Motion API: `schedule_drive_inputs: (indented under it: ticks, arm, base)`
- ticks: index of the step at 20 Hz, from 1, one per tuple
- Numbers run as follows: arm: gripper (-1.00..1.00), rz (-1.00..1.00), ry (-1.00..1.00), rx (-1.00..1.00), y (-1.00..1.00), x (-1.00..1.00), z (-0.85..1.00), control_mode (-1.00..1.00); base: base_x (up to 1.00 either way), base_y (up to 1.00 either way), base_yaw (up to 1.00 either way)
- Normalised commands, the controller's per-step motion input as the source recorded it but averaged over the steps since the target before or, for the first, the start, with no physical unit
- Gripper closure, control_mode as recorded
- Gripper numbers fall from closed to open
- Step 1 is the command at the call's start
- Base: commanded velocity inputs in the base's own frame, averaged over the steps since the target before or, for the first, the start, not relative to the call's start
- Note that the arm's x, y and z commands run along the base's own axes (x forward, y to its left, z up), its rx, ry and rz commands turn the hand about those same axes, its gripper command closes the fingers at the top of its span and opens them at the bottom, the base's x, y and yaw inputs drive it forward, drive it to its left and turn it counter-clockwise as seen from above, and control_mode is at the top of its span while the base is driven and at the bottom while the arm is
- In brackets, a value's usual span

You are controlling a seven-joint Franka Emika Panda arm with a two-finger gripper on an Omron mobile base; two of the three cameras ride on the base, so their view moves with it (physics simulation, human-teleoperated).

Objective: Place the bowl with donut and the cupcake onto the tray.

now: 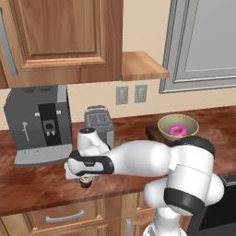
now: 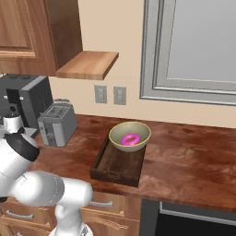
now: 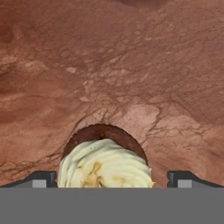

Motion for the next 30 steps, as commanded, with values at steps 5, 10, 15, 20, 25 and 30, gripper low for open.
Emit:
schedule_drive_inputs:
  ticks: [5, 10, 15, 20, 25, 30]
  arm:
    - [1.0, 0.0, 0.0, 0.0, 0.0, 0.0, -0.06, -1.0]
    - [1.0, 0.0, 0.0, 0.0, 0.0, 0.0, 0.0, -1.0]
    - [1.0, 0.01, 0.0, 0.0, 0.0, 0.0, 0.0, -1.0]
    - [1.0, 0.05, -0.02, 0.0, -0.1, 0.0, 0.08, -1.0]
    - [1.0, 0.01, 0.0, 0.0, -0.24, -0.19, 0.18, -1.0]
    - [1.0, 0.0, 0.0, 0.0, -0.45, -0.3, 0.22, -1.0]
  base:
    - [0.0, 0.0, 0.0]
    - [0.0, 0.0, 0.0]
    - [0.0, 0.0, 0.0]
    - [0.0, 0.0, 0.0]
    - [0.0, 0.0, 0.0]
    - [0.0, 0.0, 0.0]
